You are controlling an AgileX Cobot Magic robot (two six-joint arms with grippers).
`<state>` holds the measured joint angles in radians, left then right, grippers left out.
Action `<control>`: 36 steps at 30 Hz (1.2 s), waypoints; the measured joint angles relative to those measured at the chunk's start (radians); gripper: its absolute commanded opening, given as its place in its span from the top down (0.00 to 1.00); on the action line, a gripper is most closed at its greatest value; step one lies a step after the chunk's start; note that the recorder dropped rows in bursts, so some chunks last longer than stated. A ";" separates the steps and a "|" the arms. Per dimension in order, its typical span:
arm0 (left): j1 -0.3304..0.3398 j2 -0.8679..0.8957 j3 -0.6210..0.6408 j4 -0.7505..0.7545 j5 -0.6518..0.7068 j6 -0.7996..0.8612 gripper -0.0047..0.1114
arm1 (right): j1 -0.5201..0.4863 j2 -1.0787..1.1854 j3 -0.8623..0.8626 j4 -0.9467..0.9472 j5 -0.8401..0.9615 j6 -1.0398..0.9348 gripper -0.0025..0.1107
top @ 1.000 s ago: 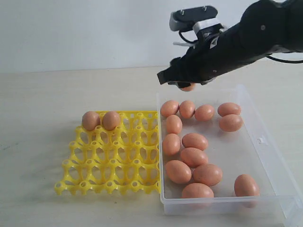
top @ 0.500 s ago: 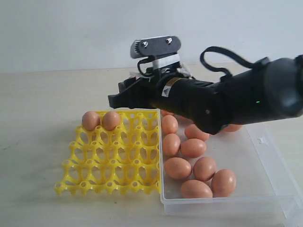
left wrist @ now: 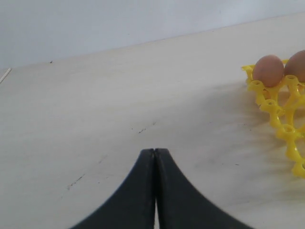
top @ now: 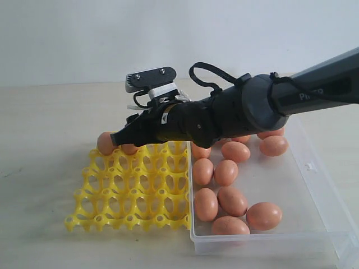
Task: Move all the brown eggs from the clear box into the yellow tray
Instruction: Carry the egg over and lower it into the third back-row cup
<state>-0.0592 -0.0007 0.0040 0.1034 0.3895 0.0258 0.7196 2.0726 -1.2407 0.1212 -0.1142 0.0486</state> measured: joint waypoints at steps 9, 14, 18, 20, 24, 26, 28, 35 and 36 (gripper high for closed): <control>0.000 0.000 0.000 0.000 0.000 0.000 0.96 | 0.000 0.005 -0.014 -0.002 0.055 -0.013 0.98; 0.000 0.000 0.000 0.000 0.000 0.000 0.96 | 0.000 0.005 -0.014 -0.004 0.064 -0.015 0.98; 0.000 0.000 0.000 0.000 0.000 0.000 0.96 | 0.000 0.005 -0.014 -0.004 0.064 -0.015 0.98; 0.000 0.000 0.000 0.000 0.000 0.000 0.96 | 0.000 0.005 -0.014 -0.004 0.064 -0.015 0.98; 0.000 0.000 0.000 0.000 0.000 0.000 0.96 | 0.000 0.005 -0.014 -0.001 0.064 -0.015 0.98; 0.000 0.000 0.000 0.000 0.000 0.000 0.96 | 0.000 0.006 -0.014 -0.001 0.064 -0.015 0.98; 0.000 0.000 0.000 0.000 0.000 0.000 0.96 | -0.004 0.015 -0.016 -0.001 0.064 -0.015 0.98; 0.000 0.000 0.000 0.000 0.000 0.000 0.96 | -0.028 0.026 -0.016 -0.001 0.057 -0.015 0.98; 0.000 0.000 0.000 0.000 0.000 0.000 0.96 | -0.031 0.026 -0.016 -0.001 0.057 -0.015 0.98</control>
<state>-0.0592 -0.0007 0.0040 0.1034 0.3895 0.0258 0.6888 2.0987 -1.2562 0.1198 -0.0569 0.0334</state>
